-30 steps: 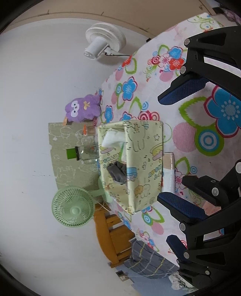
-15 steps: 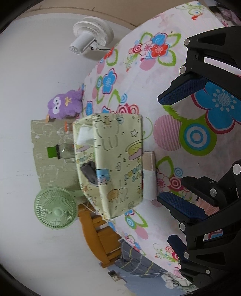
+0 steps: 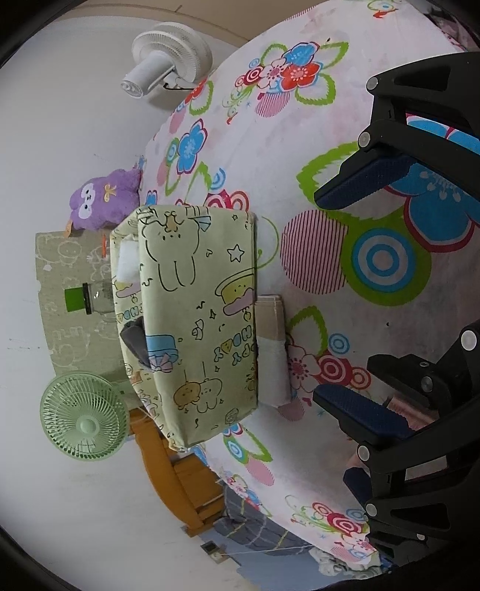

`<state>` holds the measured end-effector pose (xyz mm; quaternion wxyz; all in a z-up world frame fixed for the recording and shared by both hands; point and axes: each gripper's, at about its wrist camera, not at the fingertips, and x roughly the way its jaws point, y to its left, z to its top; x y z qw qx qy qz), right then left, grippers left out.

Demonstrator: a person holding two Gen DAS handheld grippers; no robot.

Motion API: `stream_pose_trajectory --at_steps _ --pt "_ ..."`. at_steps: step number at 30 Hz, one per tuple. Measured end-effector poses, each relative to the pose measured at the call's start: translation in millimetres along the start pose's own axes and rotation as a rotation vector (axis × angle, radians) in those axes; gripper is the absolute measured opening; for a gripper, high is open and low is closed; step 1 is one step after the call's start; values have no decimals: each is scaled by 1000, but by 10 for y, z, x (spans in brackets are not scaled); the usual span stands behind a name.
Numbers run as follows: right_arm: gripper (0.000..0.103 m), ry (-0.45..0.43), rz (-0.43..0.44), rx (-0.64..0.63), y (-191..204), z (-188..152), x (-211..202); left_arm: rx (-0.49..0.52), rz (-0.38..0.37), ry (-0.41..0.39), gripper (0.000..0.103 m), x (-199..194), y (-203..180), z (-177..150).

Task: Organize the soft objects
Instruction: 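Move both tools back toward the pink paper packet and white rolled towel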

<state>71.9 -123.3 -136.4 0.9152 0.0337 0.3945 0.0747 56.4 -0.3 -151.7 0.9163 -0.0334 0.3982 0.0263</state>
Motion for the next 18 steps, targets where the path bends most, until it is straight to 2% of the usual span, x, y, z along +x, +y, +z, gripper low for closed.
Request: stream_pose_trajectory --at_steps 4,10,18 --pt "97 4 3 -1 -2 -5 16 -6 -2 -9 103 -11 -15 4" --pt "97 13 15 3 -7 -7 40 3 49 -14 103 -65 -55 -46" --pt "97 18 27 0 8 -62 -16 3 46 -20 103 -161 -57 -126"
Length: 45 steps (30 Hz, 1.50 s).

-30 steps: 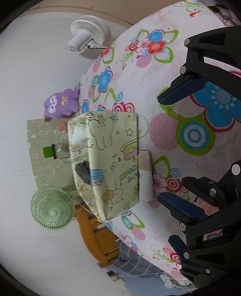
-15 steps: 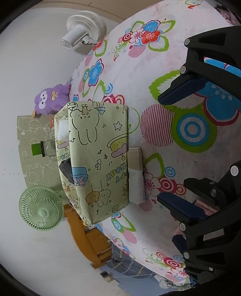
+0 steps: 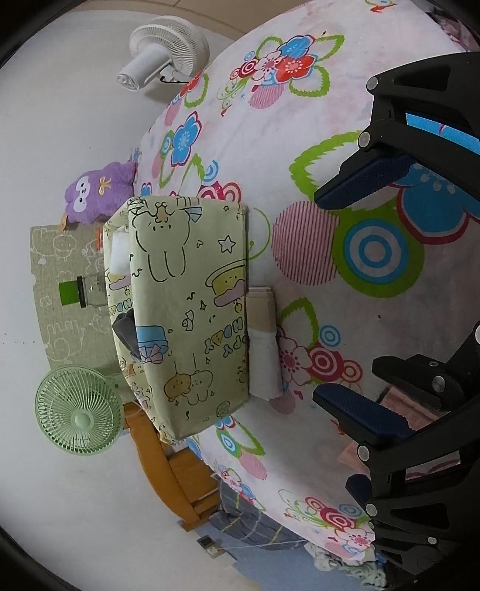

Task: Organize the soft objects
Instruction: 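Move both tools back toward the pink paper packet and white rolled towel, then grasp the pink paper packet with the left tool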

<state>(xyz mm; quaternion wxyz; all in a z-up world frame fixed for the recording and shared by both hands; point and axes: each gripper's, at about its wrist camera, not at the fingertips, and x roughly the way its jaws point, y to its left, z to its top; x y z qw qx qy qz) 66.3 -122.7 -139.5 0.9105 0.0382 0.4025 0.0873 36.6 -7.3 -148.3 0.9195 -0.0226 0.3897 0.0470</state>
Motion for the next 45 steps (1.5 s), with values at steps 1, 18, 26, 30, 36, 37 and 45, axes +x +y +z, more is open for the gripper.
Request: stream_pose_trajectory --at_steps 1,18,26,30,36,37,45 --pt "97 3 0 2 -4 -7 -1 1 6 5 103 9 0 -1" --pt "97 25 3 -24 73 -37 36 -61 30 46 103 18 81 -66" --pt "97 43 -32 31 -68 5 119 -37 -7 17 92 115 -14 70" --pt "97 48 -35 36 -95 20 140 -15 -7 -1 75 98 -56 81" --pt "97 45 -25 32 -73 42 136 -20 -13 -12 40 86 -33 102" --pt "97 47 -24 34 -72 42 136 -19 -14 -12 40 86 -31 103" --pt "97 25 -16 33 -4 153 125 -16 -17 -11 40 104 22 224"
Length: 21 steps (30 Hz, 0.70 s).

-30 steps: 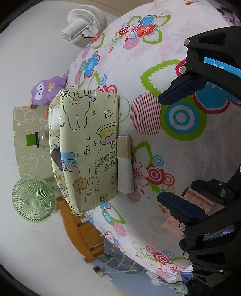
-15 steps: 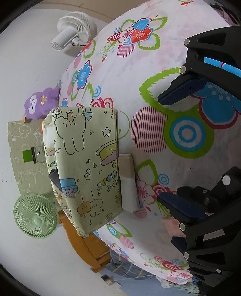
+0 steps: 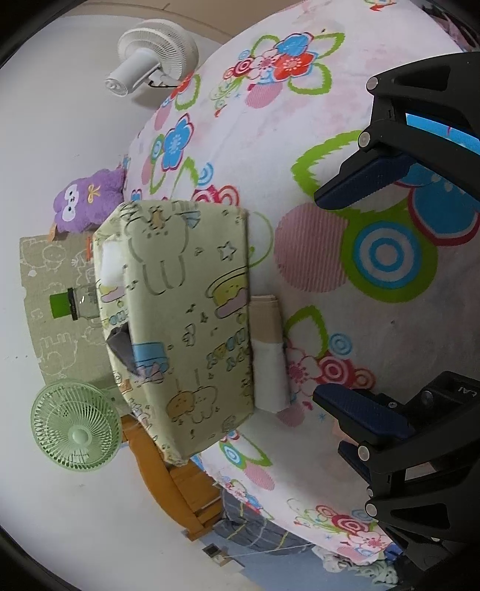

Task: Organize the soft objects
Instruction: 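Grasp the pink paper packet with the left tool, then grasp the white rolled towel with the right tool while the left tool holds the pink packet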

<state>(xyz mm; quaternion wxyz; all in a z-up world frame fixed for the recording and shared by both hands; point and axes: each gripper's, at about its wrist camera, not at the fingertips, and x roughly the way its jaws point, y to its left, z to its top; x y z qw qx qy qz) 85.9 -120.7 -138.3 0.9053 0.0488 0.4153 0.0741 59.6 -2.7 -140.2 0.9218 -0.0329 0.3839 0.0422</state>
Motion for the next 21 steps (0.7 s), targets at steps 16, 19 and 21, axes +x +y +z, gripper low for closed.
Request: stream_pose_trajectory --at_steps 16,19,21 --pt "94 0 -6 -27 240 275 223 16 1 8 40 239 324 354" --pt "90 17 2 -18 259 327 302 25 8 10 40 291 358 406" --pt "87 29 4 -22 284 359 358 39 5 18 40 328 366 422"
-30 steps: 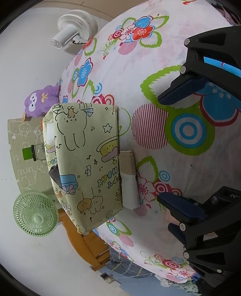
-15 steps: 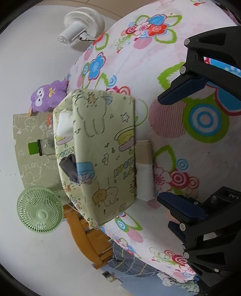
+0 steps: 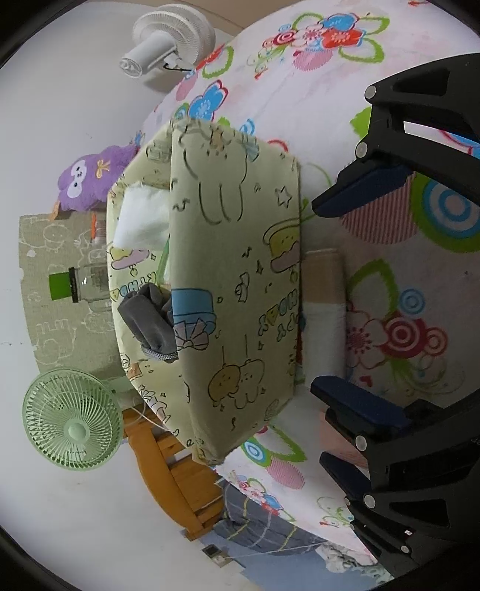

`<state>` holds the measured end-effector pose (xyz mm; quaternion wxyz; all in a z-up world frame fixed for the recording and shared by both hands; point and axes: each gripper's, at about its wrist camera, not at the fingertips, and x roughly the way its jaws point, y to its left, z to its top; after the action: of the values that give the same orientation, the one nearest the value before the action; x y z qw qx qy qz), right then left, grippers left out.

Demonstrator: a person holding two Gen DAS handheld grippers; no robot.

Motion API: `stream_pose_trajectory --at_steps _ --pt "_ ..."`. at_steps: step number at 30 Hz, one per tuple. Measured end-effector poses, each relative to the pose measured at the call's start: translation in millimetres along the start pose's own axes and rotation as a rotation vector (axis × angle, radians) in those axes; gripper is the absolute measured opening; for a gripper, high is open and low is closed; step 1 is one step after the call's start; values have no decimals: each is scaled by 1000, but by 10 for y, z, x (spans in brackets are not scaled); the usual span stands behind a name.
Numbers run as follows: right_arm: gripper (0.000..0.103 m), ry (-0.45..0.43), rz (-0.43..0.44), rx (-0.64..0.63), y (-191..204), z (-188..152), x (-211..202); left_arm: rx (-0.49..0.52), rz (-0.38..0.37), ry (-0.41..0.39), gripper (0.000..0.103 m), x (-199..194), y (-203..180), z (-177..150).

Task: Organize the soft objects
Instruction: 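Grasp the white rolled towel with the right tool while the left tool holds the pink packet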

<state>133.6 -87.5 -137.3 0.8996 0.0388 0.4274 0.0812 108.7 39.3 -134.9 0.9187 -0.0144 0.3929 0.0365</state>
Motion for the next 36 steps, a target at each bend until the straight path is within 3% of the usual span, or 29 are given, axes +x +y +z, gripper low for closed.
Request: stream_pose_trajectory --at_steps 10,13,15,20,24,25,26,27,36 --pt "74 55 -6 -18 85 16 216 10 1 38 41 136 20 -15" --pt "63 52 -7 -34 124 1 233 24 19 24 41 112 -15 -36" --pt "58 51 -10 -31 114 -17 240 34 30 21 44 102 -23 -43" --pt "37 44 -32 -41 115 -45 224 9 29 35 61 77 20 -74" --pt "32 39 -30 -43 114 -82 190 -15 21 39 64 47 52 -117" --pt "32 39 -27 -43 118 -91 179 -22 15 39 59 38 59 -128" --pt "32 39 -22 -40 108 -96 169 -29 -8 39 46 26 64 -138" --pt "32 41 -14 -33 99 -102 155 -31 -12 36 40 7 61 -146" --pt "32 37 -7 -7 30 -182 -14 -24 -34 24 38 -112 -16 -211"
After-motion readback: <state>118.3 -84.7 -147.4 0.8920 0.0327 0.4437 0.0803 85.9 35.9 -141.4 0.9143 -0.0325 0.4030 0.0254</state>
